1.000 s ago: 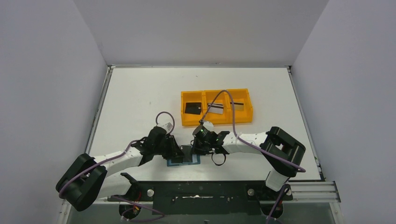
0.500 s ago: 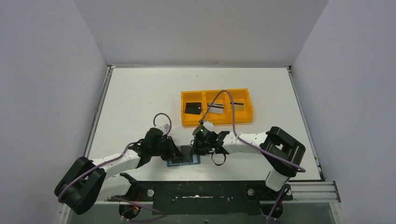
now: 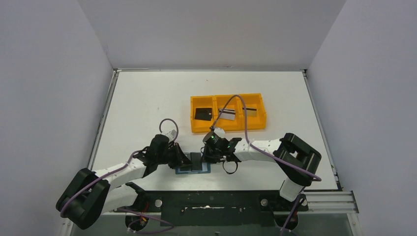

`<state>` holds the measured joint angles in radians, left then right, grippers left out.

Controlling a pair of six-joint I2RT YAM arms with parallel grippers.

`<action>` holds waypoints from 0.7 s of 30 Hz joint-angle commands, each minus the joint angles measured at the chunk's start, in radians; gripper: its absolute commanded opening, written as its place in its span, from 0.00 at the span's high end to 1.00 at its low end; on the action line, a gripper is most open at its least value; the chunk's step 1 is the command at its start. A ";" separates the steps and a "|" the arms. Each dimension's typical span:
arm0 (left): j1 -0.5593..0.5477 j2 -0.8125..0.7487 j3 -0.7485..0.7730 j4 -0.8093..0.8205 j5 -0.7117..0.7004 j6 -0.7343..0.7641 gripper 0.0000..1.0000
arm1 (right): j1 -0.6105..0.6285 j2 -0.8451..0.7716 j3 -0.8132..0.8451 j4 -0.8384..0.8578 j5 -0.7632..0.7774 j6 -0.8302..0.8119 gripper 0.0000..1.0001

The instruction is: Take the credit cards out of the card holder

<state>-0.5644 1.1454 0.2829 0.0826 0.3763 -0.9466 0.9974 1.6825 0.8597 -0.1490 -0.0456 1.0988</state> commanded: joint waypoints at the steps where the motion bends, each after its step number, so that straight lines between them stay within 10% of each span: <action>1: 0.018 -0.024 0.000 0.007 0.021 0.031 1.00 | -0.010 0.048 -0.011 -0.107 0.039 -0.009 0.91; 21: 0.041 -0.010 -0.009 0.062 0.117 0.055 0.97 | -0.011 0.060 -0.002 -0.113 0.039 -0.014 0.93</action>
<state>-0.5343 1.1431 0.2806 0.0757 0.4274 -0.9020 0.9943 1.6928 0.8726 -0.1585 -0.0528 1.1049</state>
